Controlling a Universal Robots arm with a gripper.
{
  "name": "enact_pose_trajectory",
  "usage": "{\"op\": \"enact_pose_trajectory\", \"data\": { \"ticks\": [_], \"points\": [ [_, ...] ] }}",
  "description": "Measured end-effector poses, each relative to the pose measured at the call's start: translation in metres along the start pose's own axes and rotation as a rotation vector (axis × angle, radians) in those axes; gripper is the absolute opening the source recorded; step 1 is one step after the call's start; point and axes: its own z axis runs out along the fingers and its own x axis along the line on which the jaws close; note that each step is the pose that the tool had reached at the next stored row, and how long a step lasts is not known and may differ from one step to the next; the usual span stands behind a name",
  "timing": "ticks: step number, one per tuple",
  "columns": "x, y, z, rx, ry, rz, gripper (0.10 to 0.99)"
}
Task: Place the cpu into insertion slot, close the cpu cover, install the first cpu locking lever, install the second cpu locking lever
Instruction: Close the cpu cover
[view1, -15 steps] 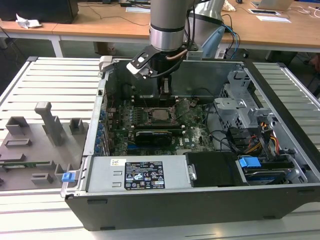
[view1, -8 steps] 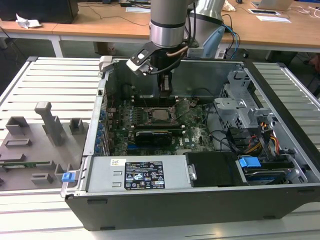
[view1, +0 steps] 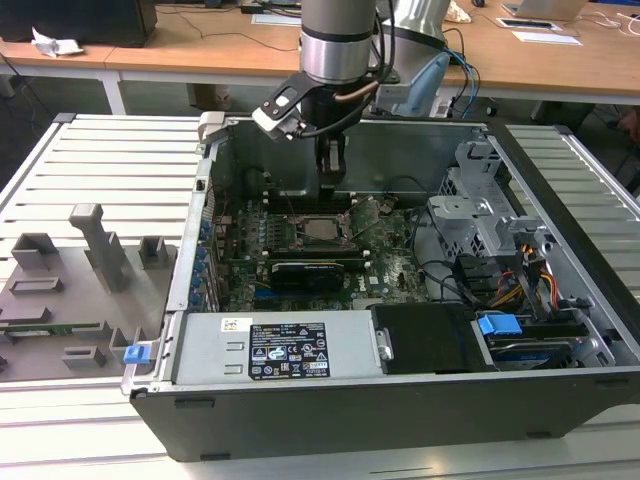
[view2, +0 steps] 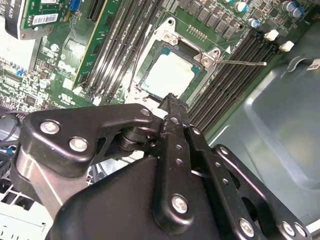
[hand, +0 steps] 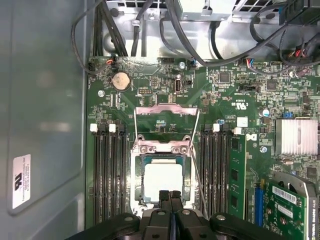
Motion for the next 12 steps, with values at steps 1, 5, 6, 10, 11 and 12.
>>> {"op": "enact_pose_trajectory", "data": {
  "ticks": [1,5,6,10,11,12],
  "points": [
    [0.0001,0.0006,0.0000,0.000,-0.0001,0.000,0.110],
    [0.0005,0.0068,0.0002,0.000,-0.0011,0.000,0.110],
    [0.0007,0.0074,0.0002,0.000,-0.0023,0.000,0.110],
    [0.0023,0.0151,0.0003,0.000,-0.0036,0.000,0.110],
    [0.0031,0.0173,0.0003,0.000,-0.0036,-0.001,0.110],
    [0.0040,0.0192,0.0003,0.000,-0.0036,-0.001,0.110]
  ]
}}
